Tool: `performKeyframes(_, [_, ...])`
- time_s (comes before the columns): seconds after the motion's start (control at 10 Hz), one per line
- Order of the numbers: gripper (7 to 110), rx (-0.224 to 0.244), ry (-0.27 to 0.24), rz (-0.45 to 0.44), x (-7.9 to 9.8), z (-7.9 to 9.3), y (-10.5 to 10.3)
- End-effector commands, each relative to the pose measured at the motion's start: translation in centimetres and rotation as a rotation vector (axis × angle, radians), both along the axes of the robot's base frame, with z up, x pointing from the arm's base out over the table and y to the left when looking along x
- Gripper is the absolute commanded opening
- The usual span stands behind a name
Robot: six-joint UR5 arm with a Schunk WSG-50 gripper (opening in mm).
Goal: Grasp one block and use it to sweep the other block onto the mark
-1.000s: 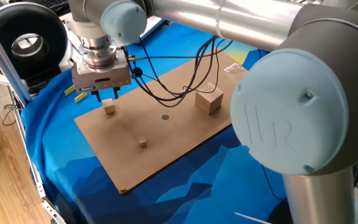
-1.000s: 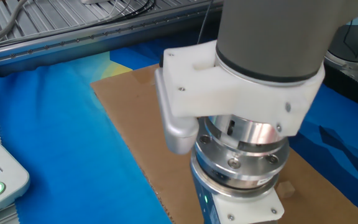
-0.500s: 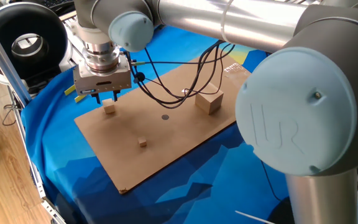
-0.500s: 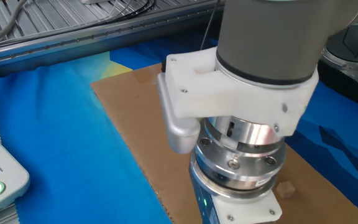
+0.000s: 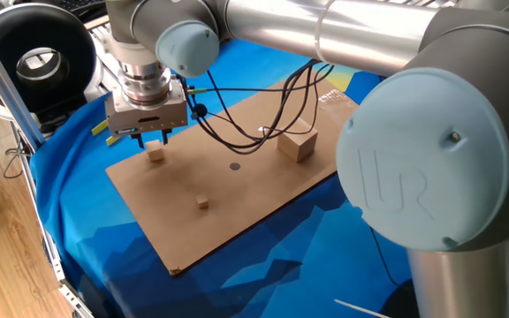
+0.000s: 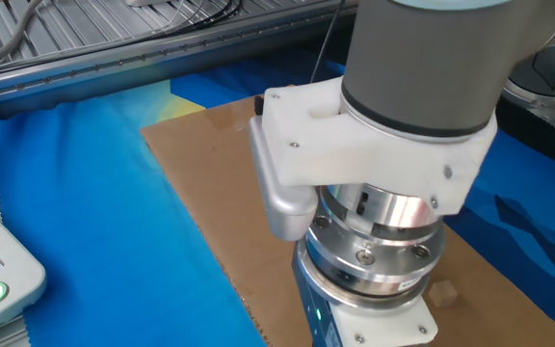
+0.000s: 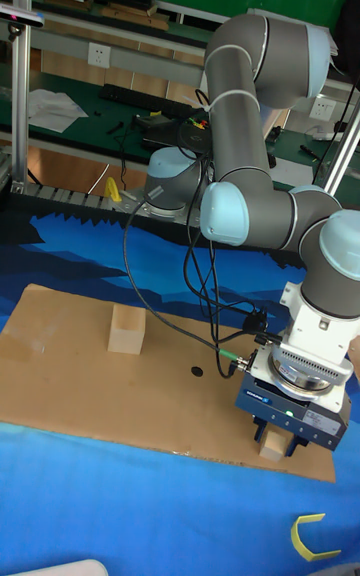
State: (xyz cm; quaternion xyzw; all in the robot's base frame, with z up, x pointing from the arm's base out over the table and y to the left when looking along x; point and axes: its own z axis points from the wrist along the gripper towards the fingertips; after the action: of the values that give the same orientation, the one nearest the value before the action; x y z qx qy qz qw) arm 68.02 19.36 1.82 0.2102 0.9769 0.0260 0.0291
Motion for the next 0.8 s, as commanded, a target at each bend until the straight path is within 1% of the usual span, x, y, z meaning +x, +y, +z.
performKeyframes(0.0, [44,0.006,0.005,0.001,-0.30,-0.14,0.06])
performKeyframes(0.4, [44,0.017,-0.004,0.002,-0.70,-0.54,0.75])
performKeyframes(0.7, [44,0.003,-0.007,-0.003,-0.83,-0.72,0.44])
